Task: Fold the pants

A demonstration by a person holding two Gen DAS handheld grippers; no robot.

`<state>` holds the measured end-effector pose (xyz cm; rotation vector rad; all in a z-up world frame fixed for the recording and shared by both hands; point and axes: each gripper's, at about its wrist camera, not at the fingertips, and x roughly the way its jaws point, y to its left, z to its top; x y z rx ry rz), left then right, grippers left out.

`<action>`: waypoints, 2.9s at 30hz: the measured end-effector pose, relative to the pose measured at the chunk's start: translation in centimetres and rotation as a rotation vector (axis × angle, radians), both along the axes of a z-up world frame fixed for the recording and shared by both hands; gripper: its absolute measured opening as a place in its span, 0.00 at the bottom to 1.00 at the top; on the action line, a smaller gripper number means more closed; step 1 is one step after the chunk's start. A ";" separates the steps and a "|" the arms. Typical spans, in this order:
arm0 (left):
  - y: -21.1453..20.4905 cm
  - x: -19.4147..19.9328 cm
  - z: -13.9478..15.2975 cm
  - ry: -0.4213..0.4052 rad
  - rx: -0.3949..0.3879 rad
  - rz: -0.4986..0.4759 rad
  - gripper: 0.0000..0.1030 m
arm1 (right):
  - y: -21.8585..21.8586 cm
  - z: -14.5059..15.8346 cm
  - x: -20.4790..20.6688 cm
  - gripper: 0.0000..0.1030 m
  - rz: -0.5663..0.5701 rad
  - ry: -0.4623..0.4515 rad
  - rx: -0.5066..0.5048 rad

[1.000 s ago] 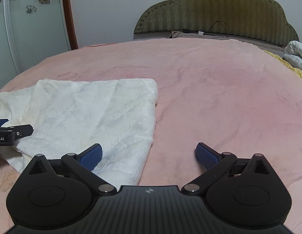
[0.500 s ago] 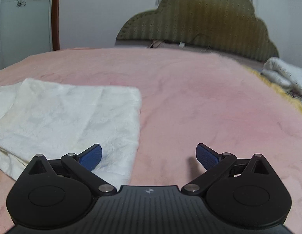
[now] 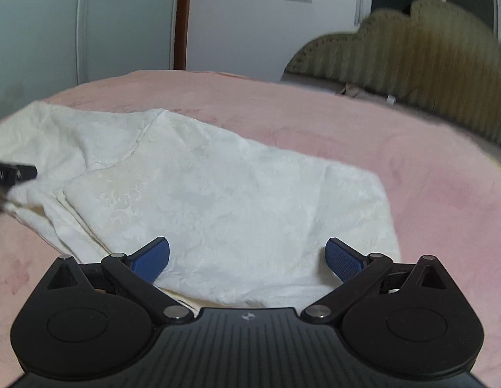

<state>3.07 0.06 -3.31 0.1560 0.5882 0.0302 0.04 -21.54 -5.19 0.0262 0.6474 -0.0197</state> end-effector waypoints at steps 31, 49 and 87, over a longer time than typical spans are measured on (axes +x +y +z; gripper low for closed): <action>14.8 -1.7 3.4 0.069 -0.436 0.217 0.91 | 20.5 2.7 1.0 1.00 0.518 -0.193 -0.300; 20.6 4.1 -0.9 0.227 -1.222 0.087 0.98 | 30.8 -0.3 6.0 0.82 0.575 -0.304 -0.522; -3.6 -0.1 10.2 -0.129 -0.411 -0.277 0.13 | 11.3 7.2 10.1 0.82 0.391 -0.227 0.090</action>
